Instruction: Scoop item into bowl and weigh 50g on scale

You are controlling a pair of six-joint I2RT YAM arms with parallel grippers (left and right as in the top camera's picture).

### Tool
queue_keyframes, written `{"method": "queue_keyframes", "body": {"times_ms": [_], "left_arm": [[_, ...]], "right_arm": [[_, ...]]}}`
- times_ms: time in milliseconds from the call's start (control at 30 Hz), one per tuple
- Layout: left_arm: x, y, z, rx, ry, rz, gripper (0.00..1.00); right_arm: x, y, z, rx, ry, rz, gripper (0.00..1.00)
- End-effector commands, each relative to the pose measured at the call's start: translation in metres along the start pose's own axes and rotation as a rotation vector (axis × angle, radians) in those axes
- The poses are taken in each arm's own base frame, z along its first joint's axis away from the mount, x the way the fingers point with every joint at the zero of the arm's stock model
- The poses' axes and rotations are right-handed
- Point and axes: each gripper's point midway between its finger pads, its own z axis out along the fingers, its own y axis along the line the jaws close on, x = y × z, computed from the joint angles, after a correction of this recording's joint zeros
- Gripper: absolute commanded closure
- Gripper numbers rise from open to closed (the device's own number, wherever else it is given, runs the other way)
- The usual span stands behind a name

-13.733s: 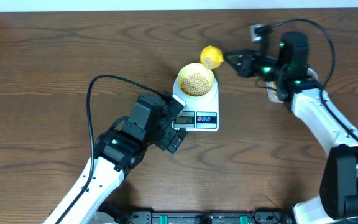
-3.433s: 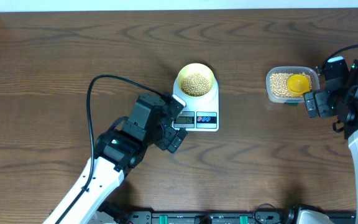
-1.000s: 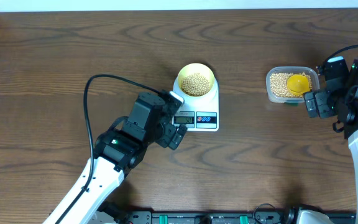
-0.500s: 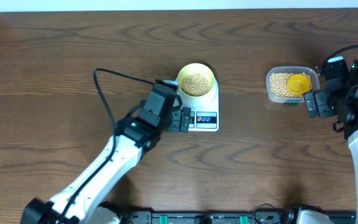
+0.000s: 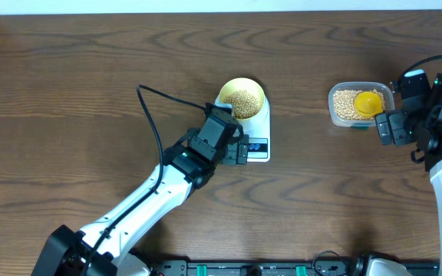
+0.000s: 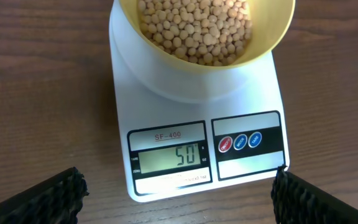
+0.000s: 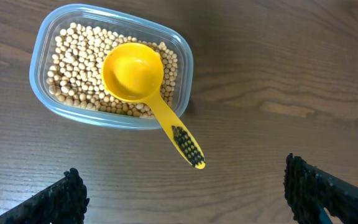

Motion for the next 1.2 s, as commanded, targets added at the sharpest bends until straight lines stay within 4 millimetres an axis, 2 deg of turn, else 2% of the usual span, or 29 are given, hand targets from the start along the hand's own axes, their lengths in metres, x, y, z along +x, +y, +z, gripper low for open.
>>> {"method": "queue_keyframes", "body": {"times_ms": [0,233,867,1167], "left_arm": [[-0.002,0.000,0.000,-0.021,-0.020,0.009,0.03],[-0.009,-0.018,-0.003,0.015,-0.069,0.093,0.02],[-0.010,-0.014,-0.004,-0.013,-0.076,0.099,0.02],[-0.015,-0.011,-0.027,-0.005,-0.104,0.120,0.02]], "right_arm": [[-0.001,-0.001,-0.003,0.010,-0.006,-0.006,0.01],[-0.001,-0.001,-0.003,0.010,-0.006,-0.006,0.01],[-0.001,-0.001,-0.003,0.010,-0.006,-0.006,0.01],[-0.001,-0.001,-0.003,0.010,-0.006,-0.006,0.01]]}}
